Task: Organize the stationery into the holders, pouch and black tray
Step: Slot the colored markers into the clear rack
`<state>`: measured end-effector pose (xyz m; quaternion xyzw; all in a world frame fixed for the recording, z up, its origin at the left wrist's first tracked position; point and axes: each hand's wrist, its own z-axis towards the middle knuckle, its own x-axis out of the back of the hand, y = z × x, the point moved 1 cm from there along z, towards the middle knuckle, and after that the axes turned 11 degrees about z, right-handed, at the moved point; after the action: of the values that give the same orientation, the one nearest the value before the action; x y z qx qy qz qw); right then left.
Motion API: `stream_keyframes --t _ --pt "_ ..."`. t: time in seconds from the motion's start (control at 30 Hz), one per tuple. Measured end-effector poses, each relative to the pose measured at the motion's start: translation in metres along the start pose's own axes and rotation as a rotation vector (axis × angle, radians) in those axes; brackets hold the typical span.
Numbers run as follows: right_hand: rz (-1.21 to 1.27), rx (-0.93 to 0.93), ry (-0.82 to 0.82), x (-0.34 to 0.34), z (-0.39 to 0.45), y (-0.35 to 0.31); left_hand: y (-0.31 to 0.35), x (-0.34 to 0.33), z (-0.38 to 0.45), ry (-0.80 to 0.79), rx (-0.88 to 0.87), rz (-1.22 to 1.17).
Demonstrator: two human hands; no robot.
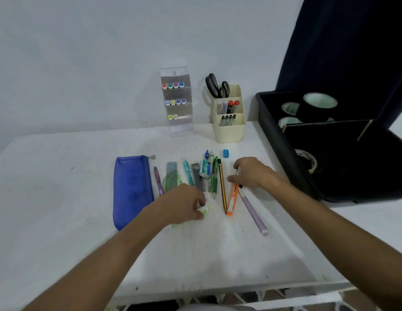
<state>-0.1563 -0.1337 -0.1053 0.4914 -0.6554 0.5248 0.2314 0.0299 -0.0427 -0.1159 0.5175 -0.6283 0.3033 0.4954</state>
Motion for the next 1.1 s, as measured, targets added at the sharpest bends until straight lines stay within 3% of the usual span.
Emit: stream_keyframes --t 0.4,0.6,0.7,0.8,0.97,1.1 --pt "0.085 -0.097 0.09 -0.01 -0.008 -0.01 -0.024 0.04 0.004 0.299 0.067 -0.042" --pt "0.49 0.002 0.205 0.017 0.01 -0.021 -0.043 0.062 0.018 0.429 0.116 -0.082" --pt "0.916 0.131 0.127 0.033 0.016 -0.033 -0.052 0.079 0.025 0.566 0.13 -0.106" --pt "1.086 0.237 0.089 0.048 0.023 -0.051 -0.059 0.104 0.032 0.726 0.145 -0.165" --pt "0.971 0.298 0.057 0.05 0.045 -0.077 -0.069 0.131 0.041 0.877 0.159 -0.188" --pt "0.659 0.32 -0.004 0.049 0.064 -0.093 -0.077 0.135 0.048 0.956 0.187 -0.191"
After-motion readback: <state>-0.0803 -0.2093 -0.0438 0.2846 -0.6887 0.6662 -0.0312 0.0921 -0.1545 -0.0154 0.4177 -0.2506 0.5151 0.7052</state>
